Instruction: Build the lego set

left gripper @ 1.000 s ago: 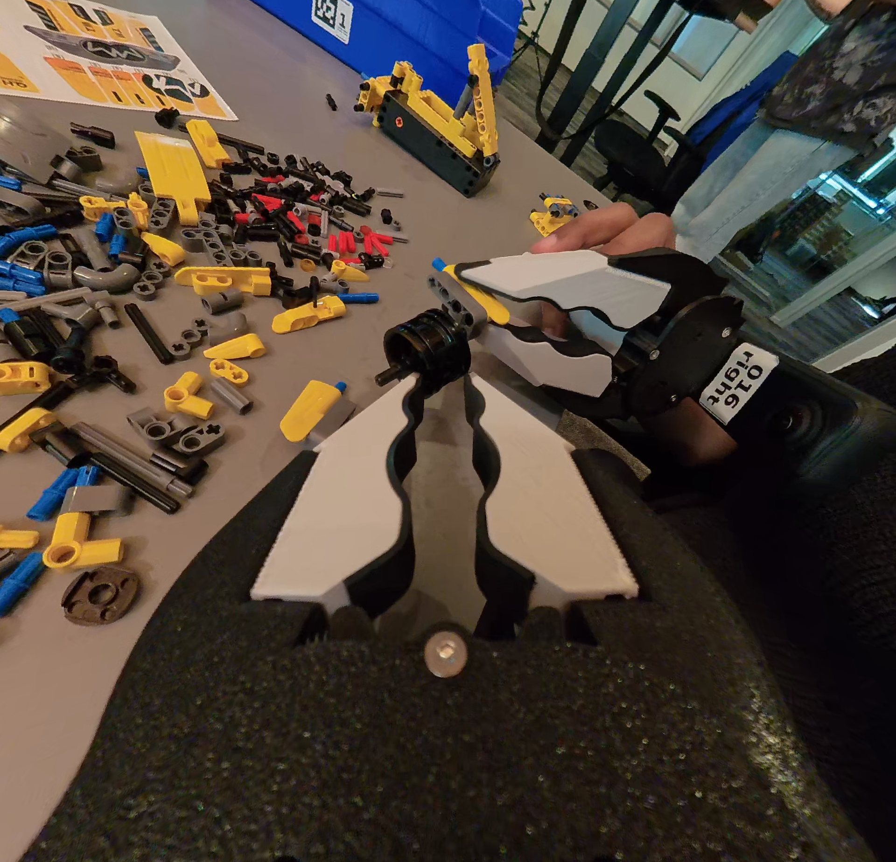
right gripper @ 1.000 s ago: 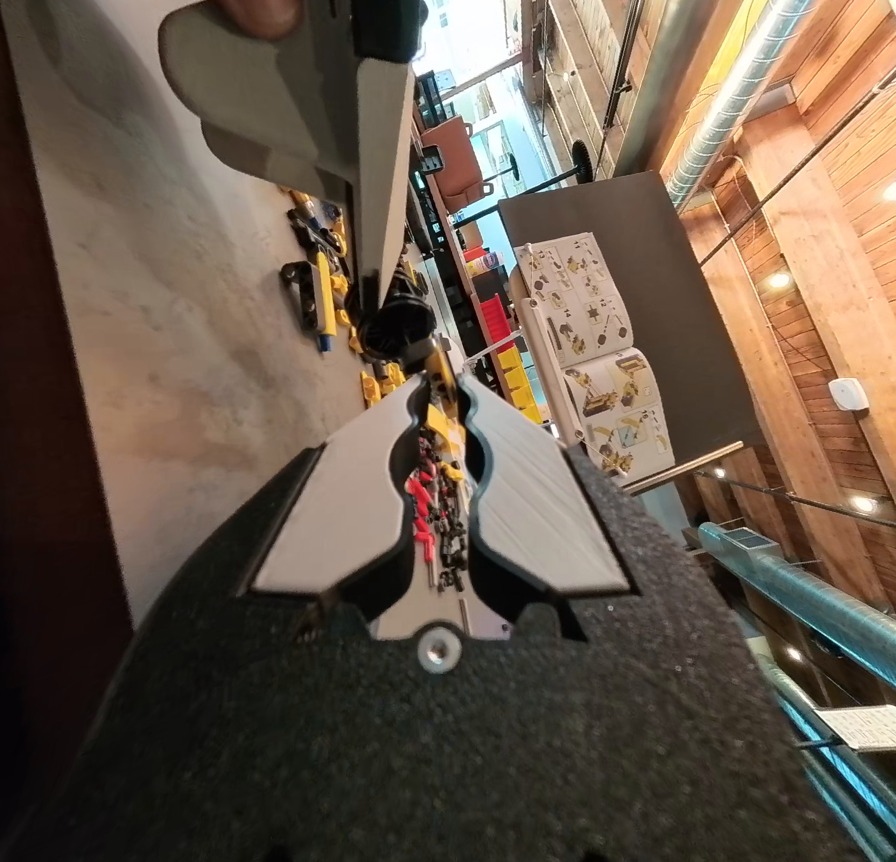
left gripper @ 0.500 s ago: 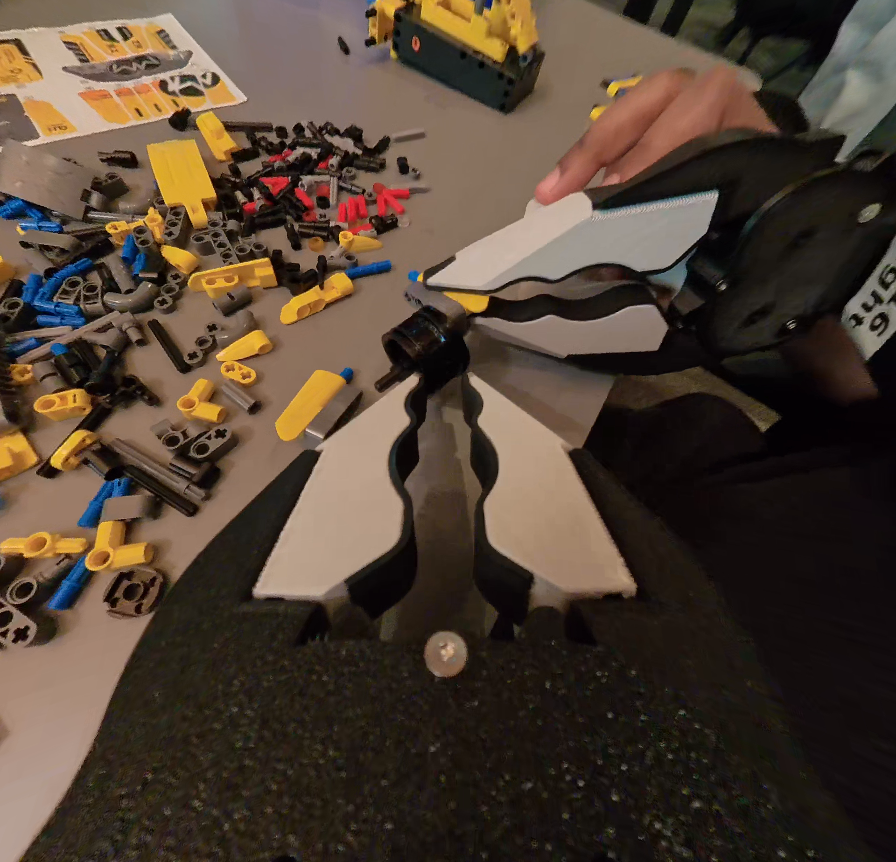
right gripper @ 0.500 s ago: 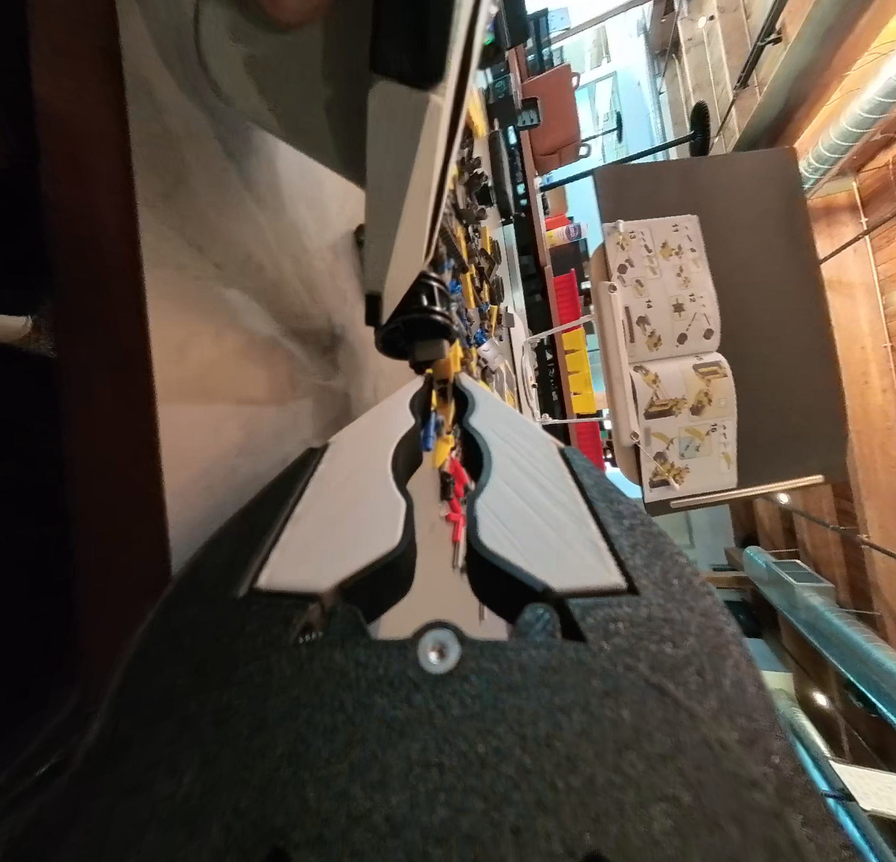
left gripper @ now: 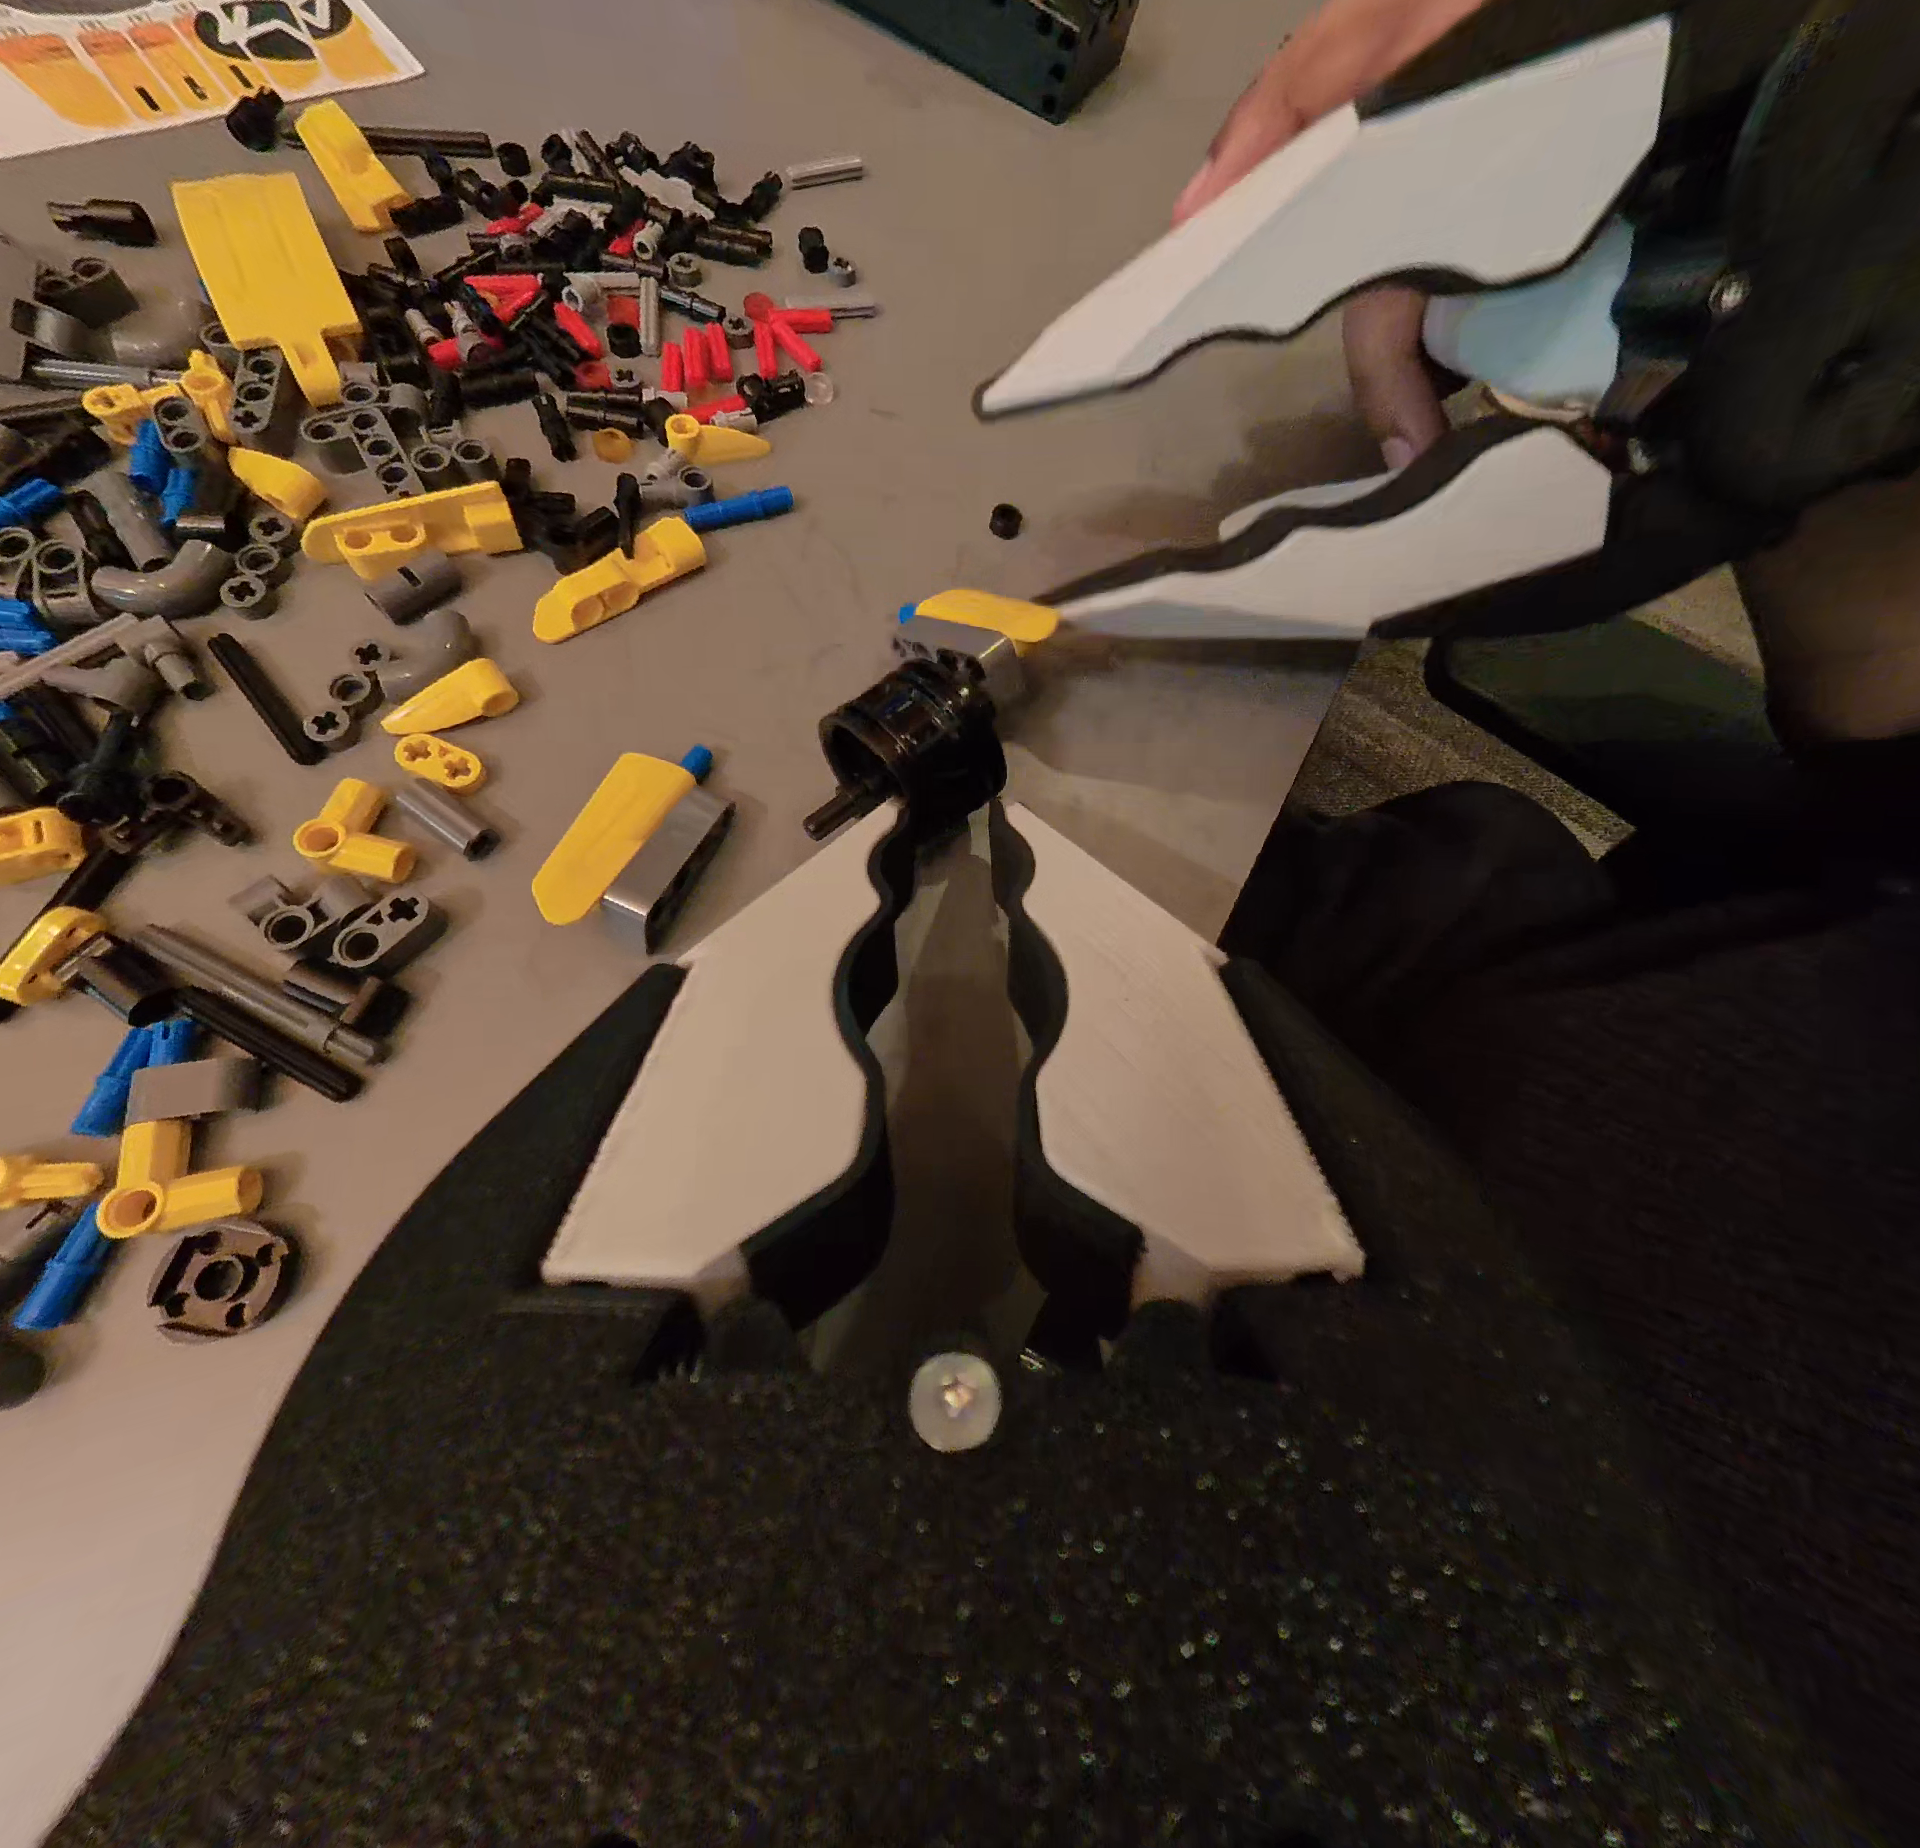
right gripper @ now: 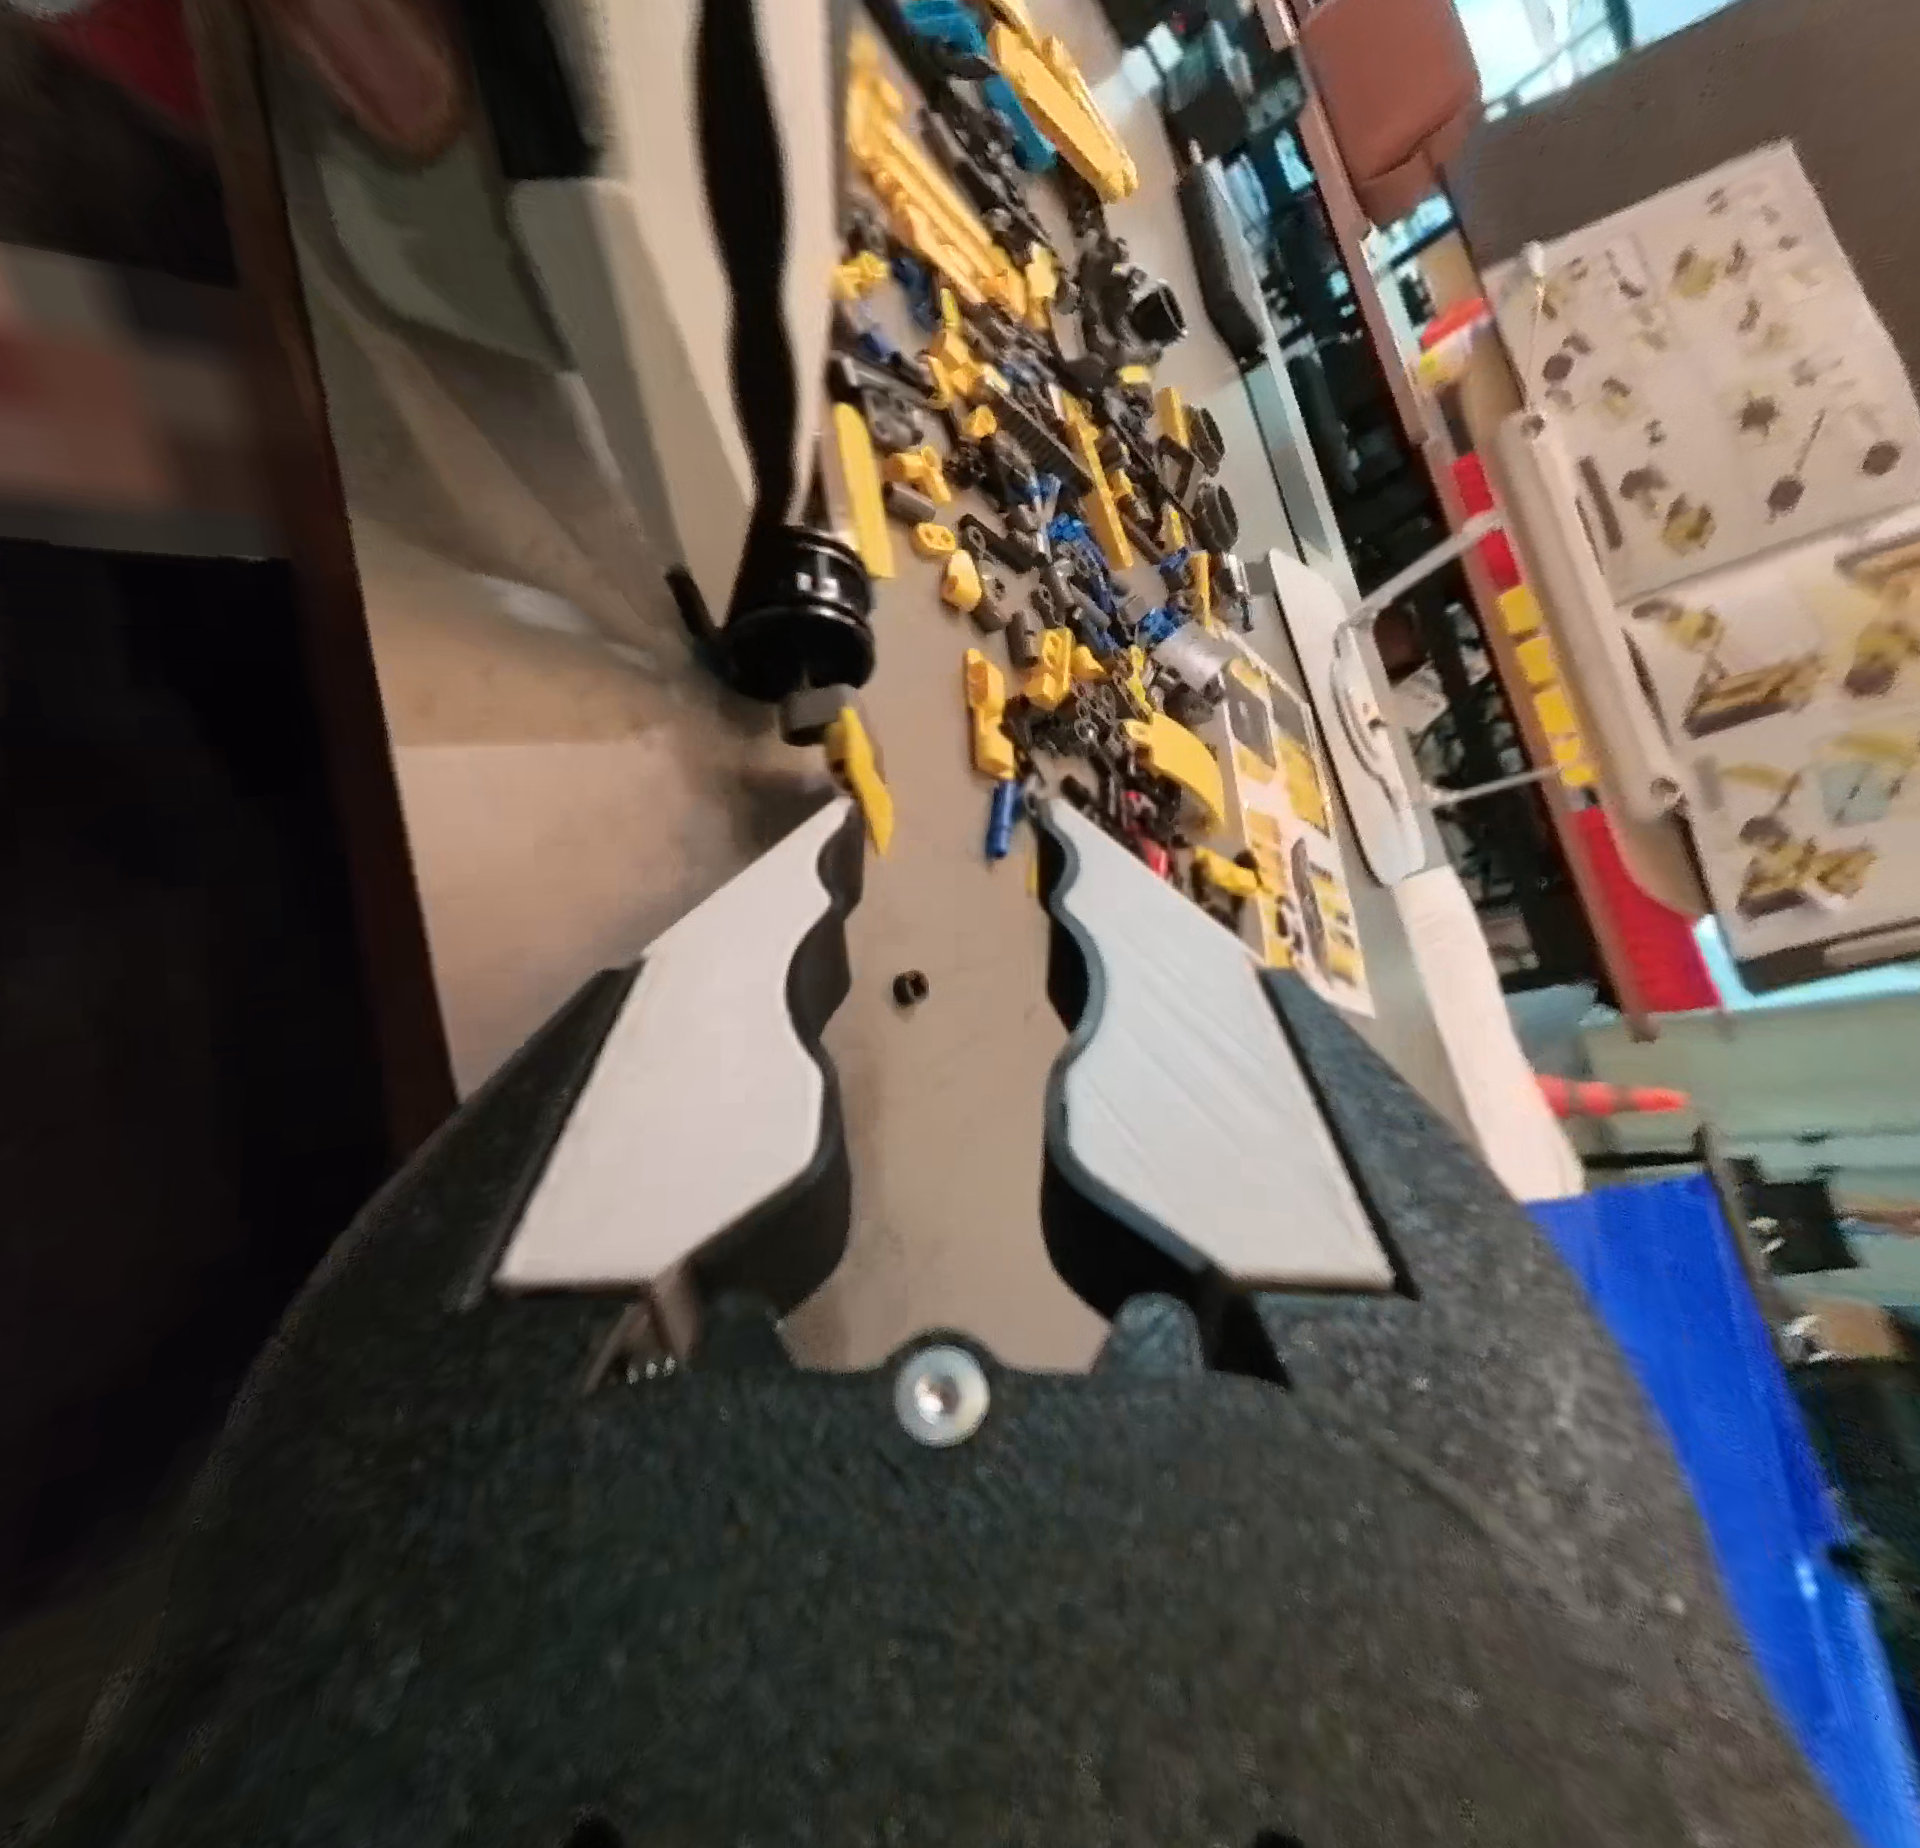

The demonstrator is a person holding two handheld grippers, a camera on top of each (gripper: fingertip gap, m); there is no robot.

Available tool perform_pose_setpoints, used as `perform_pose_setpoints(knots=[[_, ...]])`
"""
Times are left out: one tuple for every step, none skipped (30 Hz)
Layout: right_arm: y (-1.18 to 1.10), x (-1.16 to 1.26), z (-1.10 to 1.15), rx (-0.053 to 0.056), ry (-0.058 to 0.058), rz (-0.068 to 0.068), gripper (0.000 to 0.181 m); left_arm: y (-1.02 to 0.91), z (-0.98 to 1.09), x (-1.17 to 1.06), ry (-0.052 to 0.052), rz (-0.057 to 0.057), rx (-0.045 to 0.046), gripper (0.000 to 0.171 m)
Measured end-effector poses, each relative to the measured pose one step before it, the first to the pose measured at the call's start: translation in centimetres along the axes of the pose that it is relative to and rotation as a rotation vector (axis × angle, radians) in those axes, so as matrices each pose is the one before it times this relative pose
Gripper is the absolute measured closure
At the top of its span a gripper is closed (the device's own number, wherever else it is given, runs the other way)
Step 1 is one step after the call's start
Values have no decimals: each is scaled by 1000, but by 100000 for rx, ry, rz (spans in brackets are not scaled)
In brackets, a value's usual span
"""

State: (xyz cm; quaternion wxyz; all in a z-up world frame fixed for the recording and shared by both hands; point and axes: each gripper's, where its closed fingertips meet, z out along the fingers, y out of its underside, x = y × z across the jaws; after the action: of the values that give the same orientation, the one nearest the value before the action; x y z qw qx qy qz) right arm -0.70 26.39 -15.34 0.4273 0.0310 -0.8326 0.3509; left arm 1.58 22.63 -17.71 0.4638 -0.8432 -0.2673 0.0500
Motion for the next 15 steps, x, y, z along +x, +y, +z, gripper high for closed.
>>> perform_pose_setpoints(knots=[[167,288,-224,187,295,4239,150,0,-26,85,541,-34,-56,158],[159,47,-189,-49,-927,3558,150,-8,-19,61,454,-225,-86,158],[153,-78,-150,-390,-1443,2961,150,4,-17,28,363,-404,-174,158],[130,-222,-130,-483,-2176,2640,150,16,-16,32,508,-629,-259,158],[90,-484,-81,-332,-3850,2977,151,-2,-17,37,614,-862,-140,158],[5,-560,-27,-64,-4378,3705,152,-17,-19,2,439,-1213,-71,158],[-70,-430,49,265,-3525,3696,154,-18,-5,25,703,-1385,6,158],[-115,-272,59,458,-2239,2620,157,-20,-3,89,1229,-1460,53,158],[-55,-89,84,61,-761,851,164,-1,20,147,1598,-1527,-116,158],[-33,17,84,-147,176,-833,169,-6,30,125,1475,-1572,-225,158],[-81,5,95,141,353,-1759,176,-27,39,145,1488,-1417,-132,159],[-120,-20,127,246,337,-1797,180,-11,58,158,1457,-1213,-363,159],[-104,-50,169,87,43,-1556,180,7,93,150,1142,-1031,-506,159],[-37,-31,168,-417,141,-1411,179,-1,103,159,990,-769,-559,159],[106,90,161,-1168,690,-1934,179,-70,46,-48,-577,9,-14,159]])
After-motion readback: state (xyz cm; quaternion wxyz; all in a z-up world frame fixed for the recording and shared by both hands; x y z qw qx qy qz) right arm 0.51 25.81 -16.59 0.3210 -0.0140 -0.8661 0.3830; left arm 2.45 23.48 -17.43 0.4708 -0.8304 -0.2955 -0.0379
